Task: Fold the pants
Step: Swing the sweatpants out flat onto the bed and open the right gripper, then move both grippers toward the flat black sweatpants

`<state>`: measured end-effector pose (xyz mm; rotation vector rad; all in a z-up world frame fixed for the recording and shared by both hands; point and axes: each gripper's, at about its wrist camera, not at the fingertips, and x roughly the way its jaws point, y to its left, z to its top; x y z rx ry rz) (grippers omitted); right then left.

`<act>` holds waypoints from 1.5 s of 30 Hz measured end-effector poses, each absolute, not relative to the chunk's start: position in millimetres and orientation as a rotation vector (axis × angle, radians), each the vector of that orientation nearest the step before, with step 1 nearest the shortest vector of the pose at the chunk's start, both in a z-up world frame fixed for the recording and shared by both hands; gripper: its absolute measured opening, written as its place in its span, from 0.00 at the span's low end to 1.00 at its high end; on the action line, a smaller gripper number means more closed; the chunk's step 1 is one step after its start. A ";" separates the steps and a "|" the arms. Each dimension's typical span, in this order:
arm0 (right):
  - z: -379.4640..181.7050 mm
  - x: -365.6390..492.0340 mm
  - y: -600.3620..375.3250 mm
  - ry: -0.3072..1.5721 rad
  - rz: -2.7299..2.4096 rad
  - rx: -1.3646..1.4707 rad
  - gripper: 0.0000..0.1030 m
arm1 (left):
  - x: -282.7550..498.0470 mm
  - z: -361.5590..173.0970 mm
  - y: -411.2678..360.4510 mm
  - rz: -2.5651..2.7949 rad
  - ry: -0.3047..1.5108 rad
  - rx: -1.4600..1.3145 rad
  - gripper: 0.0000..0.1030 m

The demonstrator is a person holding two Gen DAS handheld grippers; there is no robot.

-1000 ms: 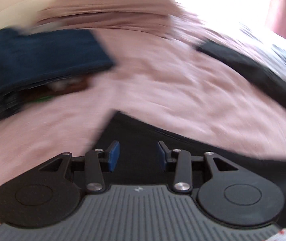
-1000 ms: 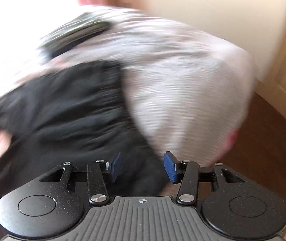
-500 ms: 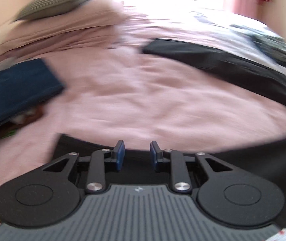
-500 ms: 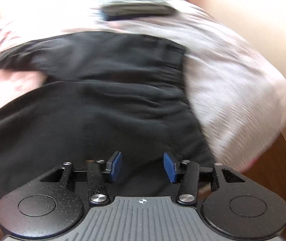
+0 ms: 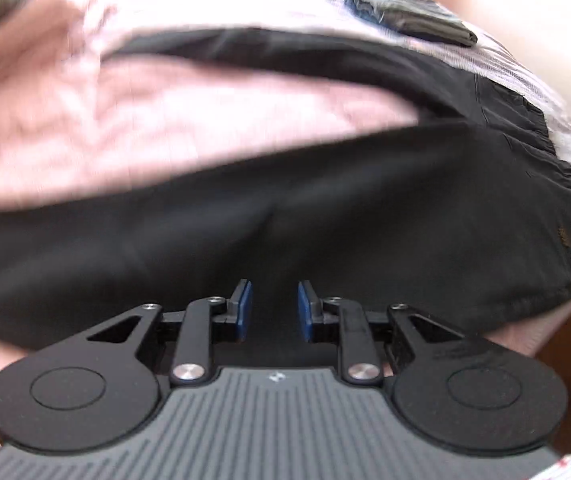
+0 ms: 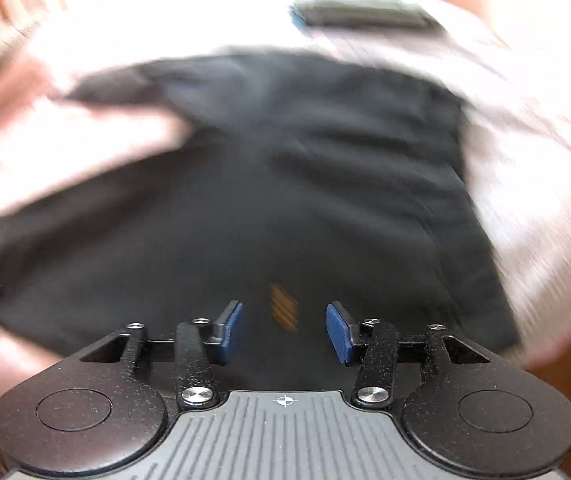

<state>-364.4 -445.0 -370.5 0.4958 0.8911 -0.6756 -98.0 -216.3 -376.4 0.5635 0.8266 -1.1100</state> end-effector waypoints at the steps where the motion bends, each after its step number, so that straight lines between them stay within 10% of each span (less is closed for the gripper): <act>1: -370.5 -351.5 -441.4 0.877 -0.655 0.484 0.43 | -96.4 -378.9 -221.3 -1.103 0.812 0.577 0.19; 12: -420.8 -319.5 -365.3 1.301 -0.657 0.461 0.45 | -78.5 -397.7 -167.2 -0.991 1.000 0.692 0.23; 28: -191.1 -319.1 -210.7 0.868 -0.859 0.718 0.62 | -57.2 -168.1 -48.0 -1.144 0.840 0.654 0.64; 45: -151.3 -315.7 -141.0 0.864 -0.872 0.677 0.63 | -72.5 -118.7 -7.6 -1.158 0.834 0.668 0.68</act>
